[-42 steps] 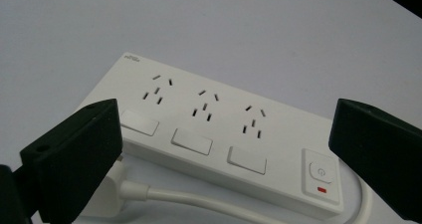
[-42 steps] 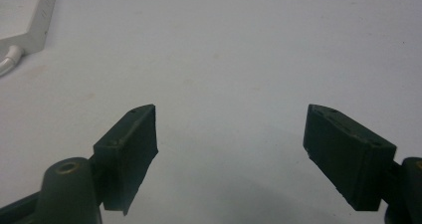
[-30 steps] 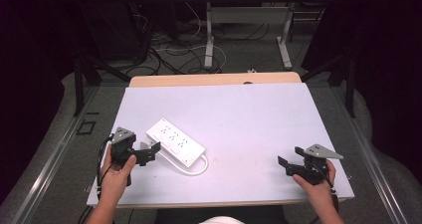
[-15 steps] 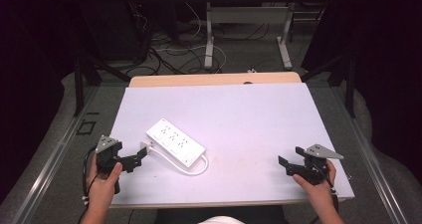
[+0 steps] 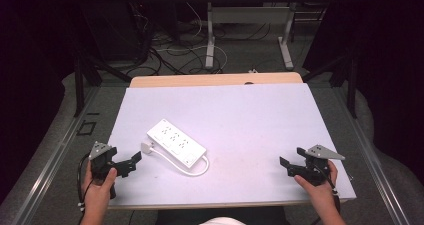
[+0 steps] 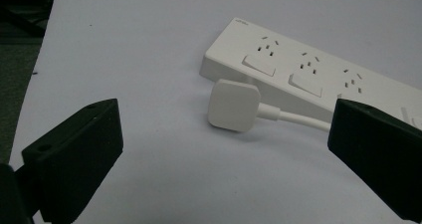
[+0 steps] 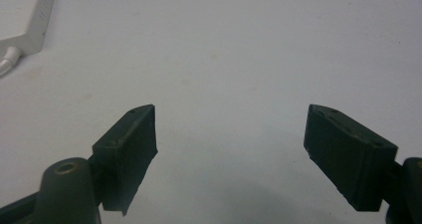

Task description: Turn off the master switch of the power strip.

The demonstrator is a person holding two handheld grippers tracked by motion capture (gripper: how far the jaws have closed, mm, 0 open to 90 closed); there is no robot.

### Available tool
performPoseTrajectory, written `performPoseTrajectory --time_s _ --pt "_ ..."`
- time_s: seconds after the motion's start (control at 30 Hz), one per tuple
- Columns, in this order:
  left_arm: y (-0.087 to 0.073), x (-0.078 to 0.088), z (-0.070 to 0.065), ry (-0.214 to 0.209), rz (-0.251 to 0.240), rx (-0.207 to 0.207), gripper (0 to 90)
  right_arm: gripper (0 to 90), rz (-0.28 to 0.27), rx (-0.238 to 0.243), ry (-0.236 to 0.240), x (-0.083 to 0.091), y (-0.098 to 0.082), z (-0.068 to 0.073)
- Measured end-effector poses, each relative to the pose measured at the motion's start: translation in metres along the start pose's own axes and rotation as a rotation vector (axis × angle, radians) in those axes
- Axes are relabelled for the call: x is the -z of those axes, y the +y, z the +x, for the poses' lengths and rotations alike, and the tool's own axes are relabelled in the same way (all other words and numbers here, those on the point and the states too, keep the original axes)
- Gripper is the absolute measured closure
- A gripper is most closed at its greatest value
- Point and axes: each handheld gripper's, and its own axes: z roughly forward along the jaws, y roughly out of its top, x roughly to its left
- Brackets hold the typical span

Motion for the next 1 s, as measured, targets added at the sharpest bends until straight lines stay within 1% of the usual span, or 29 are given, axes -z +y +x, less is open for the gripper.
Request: performPoseTrajectory --time_s 0.1,0.17,0.23,0.3,0.33,0.37,0.4,0.43,0.47,0.5,0.57,0.6,0.63,0.83,1.0 --pt "-0.003 -0.001 0.004 0.012 0.001 -0.008 0.9 20.4 -0.001 0.003 -0.001 0.000 0.000 0.000" --pt "-0.005 -0.001 0.006 0.015 0.000 0.004 0.9 20.4 0.000 0.004 -0.001 0.000 0.000 0.000" --pt "-0.007 -0.002 0.008 0.021 0.007 0.005 1.1 20.5 0.001 0.004 -0.002 0.000 0.000 -0.001" --pt "-0.009 -0.003 0.011 0.020 0.008 0.012 1.2 20.5 -0.010 0.002 0.001 -0.001 0.000 -0.002" --pt "-0.010 -0.003 0.012 0.020 0.013 0.017 1.2 20.5 -0.011 0.004 -0.010 -0.001 0.000 -0.002" --pt "-0.011 -0.004 0.013 0.021 0.011 0.020 1.2 20.5 -0.014 -0.002 -0.009 -0.001 -0.001 -0.002" --pt "-0.012 -0.004 0.013 0.019 0.015 0.023 1.3 20.5 -0.011 0.004 -0.002 -0.001 -0.001 -0.003" --pt "-0.012 -0.004 0.014 0.016 0.015 0.024 1.4 20.5 -0.009 -0.005 -0.003 0.000 -0.001 -0.003" --pt "-0.013 -0.005 0.014 0.017 0.016 0.022 1.4 20.5 0.002 -0.003 -0.009 0.001 0.000 -0.004" --pt "-0.013 -0.005 0.015 0.020 0.015 0.021 1.4 20.5 -0.009 -0.006 -0.006 0.000 -0.001 -0.004" --pt "-0.013 -0.006 0.015 0.018 0.023 0.026 1.4 20.5 -0.005 -0.004 -0.010 0.000 -0.001 -0.004" --pt "-0.014 -0.007 0.015 0.020 0.022 0.025 1.4 20.5 0.007 -0.002 -0.007 0.000 -0.001 -0.005" --pt "-0.014 -0.007 0.016 0.020 0.027 0.025 1.4 20.5 -0.009 -0.003 -0.005 -0.001 -0.001 -0.005" --pt "-0.017 -0.011 0.017 0.017 0.044 0.029 1.8 20.5 -0.007 -0.002 -0.005 -0.001 -0.001 -0.005" --pt "-0.019 -0.013 0.019 0.029 0.053 0.034 2.1 20.5 -0.003 0.000 -0.002 -0.001 -0.001 -0.005"
